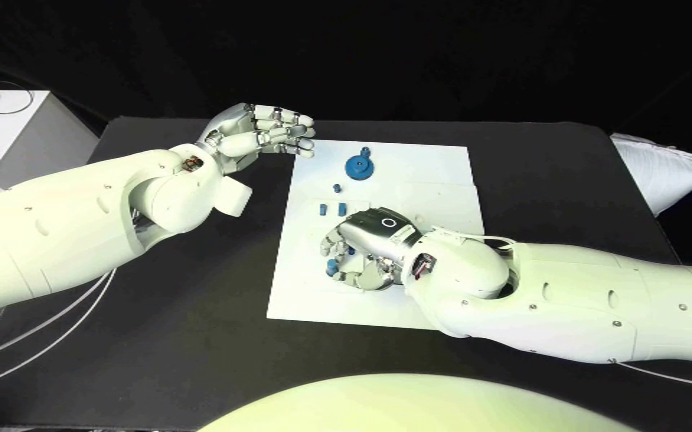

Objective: Assemble the parts on the task board

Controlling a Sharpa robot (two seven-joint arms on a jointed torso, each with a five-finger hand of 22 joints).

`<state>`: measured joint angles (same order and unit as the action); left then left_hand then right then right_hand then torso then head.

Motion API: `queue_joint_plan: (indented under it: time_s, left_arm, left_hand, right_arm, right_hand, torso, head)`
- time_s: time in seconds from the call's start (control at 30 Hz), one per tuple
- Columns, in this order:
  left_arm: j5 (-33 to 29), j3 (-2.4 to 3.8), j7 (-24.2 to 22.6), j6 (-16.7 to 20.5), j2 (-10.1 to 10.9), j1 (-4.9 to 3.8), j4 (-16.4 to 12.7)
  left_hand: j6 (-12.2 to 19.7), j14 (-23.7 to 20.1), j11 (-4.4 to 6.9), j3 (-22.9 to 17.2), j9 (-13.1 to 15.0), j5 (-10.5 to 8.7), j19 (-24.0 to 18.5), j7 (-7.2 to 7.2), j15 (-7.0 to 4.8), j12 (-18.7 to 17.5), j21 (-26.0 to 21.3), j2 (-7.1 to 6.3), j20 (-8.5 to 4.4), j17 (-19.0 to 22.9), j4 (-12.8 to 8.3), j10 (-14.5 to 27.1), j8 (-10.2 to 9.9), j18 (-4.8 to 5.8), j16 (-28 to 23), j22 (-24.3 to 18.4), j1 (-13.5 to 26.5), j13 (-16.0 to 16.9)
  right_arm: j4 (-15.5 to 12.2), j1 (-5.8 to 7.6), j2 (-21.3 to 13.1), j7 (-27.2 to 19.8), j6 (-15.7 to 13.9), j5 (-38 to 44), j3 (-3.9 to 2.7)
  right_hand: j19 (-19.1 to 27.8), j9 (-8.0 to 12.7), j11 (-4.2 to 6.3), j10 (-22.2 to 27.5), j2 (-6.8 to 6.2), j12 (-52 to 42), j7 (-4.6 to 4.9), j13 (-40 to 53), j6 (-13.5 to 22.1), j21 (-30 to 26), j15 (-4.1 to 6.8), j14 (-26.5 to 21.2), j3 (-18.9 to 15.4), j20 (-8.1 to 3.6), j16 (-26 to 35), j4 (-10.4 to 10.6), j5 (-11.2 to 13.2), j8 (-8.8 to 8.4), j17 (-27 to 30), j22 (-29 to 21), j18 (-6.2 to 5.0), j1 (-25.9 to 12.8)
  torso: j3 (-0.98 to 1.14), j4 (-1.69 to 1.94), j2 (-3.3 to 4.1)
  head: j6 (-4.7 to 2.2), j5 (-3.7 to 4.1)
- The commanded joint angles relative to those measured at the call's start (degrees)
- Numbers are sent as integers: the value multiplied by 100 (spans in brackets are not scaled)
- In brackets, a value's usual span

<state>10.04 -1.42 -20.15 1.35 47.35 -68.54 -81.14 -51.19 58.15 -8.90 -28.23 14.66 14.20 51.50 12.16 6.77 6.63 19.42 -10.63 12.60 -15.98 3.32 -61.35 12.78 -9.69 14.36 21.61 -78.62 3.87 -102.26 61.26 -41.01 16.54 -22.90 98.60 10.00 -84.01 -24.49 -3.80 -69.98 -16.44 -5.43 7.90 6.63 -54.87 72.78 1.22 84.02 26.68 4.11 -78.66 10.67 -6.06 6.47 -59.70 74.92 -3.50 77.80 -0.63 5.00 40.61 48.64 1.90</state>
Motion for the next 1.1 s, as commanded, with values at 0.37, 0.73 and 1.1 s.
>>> queue_joint_plan:
  time_s: [0.37,0.73,1.1]
  left_arm:
    - [2,-12,-9,-105,-22,4,18]
    - [-15,-36,-32,-105,-61,35,53]
    - [-23,-45,-56,-68,-38,75,42]
  left_hand:
    - [21,36,-49,-10,-14,-6,45,27,12,-38,-31,-14,-10,-14,13,4,-1,-58,-29,-14,-31,-5]
    - [21,36,-49,-10,-14,-6,45,27,12,-38,-31,-14,-10,-14,13,4,-1,-58,-29,-14,-31,-5]
    - [27,37,-49,-10,-18,-6,47,25,12,-42,-35,-13,-10,-17,14,9,-4,-58,-31,-17,-33,-6]
  right_arm:
    - [-435,187,-580,-295,-455,-393,-44]
    - [-549,806,-1745,-1239,-393,-3172,-64]
    - [-516,1004,-2806,-661,282,-4163,2]
  right_hand:
    - [471,566,-264,1678,204,-273,-235,-234,1615,-2095,-236,-259,-3256,234,537,642,-380,-321,995,-1306,-386,684]
    - [25,276,-103,447,929,-1182,149,-44,170,-984,-108,-33,-2675,122,242,562,-248,339,360,-497,-167,845]
    - [-324,110,232,-1567,977,-7879,-197,7482,-329,739,151,376,-3055,-107,-752,604,-406,715,-1864,850,135,106]
  torso:
    - [-1,-20,-32]
    - [-24,-49,-108]
    - [-28,-73,-139]
  head:
    - [-91,83]
    - [-181,344]
    - [-182,582]
